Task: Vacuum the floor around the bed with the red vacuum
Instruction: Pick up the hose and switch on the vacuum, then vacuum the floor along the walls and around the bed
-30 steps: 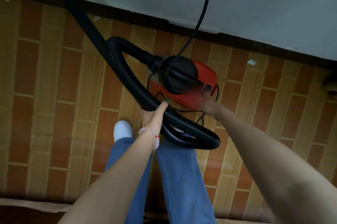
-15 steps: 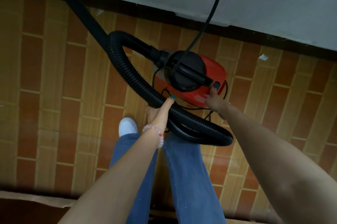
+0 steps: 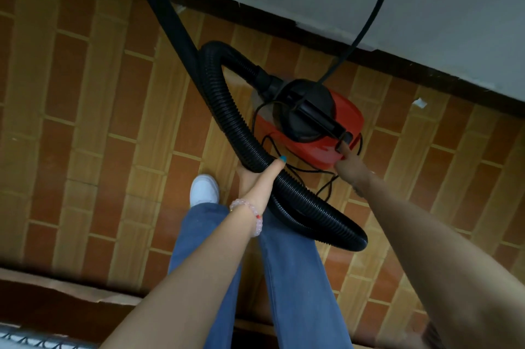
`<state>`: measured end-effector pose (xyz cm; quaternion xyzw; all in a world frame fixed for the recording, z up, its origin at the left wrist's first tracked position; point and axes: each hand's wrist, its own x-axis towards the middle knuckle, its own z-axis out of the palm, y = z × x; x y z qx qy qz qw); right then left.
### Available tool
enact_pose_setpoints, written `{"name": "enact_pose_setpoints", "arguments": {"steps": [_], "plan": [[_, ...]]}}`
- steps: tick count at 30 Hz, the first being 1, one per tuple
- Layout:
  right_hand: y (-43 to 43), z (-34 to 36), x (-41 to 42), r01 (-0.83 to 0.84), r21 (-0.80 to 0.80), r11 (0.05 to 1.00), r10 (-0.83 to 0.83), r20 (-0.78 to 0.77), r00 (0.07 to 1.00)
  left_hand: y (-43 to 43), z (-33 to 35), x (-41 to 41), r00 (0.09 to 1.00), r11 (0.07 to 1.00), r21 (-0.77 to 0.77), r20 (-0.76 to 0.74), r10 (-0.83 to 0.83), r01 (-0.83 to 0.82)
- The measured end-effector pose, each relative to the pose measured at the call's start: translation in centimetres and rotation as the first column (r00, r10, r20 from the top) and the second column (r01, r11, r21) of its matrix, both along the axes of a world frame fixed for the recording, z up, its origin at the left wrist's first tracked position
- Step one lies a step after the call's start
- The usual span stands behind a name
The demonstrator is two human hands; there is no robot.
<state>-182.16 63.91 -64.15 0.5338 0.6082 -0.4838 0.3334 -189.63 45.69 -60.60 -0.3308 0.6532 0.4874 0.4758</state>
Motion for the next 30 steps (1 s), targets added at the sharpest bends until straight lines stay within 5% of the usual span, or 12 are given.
{"name": "enact_pose_setpoints", "arguments": {"steps": [3, 8, 11, 17, 23, 30], "plan": [[-0.4, 3.2, -0.7, 0.014, 0.054, 0.998, -0.013, -0.016, 1.000, -0.2, 1.8, -0.7, 1.000, 1.000, -0.022, -0.012, -0.001, 0.001], [-3.7, 12.0, -4.2, 0.089, 0.387, 0.918, 0.060, -0.358, 0.932, -1.7, 5.7, -2.7, 0.999, 0.999, -0.004, 0.000, 0.033, -0.033], [-7.1, 17.5, -6.9, 0.093, 0.449, 0.889, 0.187, -0.540, 0.821, -3.2, 8.1, -4.1, 0.997, 0.996, 0.025, 0.007, 0.082, -0.082], [-13.9, 24.0, -12.3, -0.288, 0.401, 0.870, 0.488, -0.610, 0.624, -7.5, 12.7, -6.9, 0.992, 0.993, 0.081, 0.105, 0.075, -0.084], [-16.2, 27.7, -18.2, -0.639, 0.555, 0.533, 0.842, -0.425, 0.333, -14.2, 14.1, -8.7, 0.998, 0.999, -0.022, -0.048, 0.027, -0.028], [-19.3, 29.7, -23.7, -0.836, 0.533, 0.132, 0.990, -0.107, 0.088, -20.2, 12.2, -7.5, 0.945, 0.946, -0.049, 0.041, 0.323, -0.321]]}}
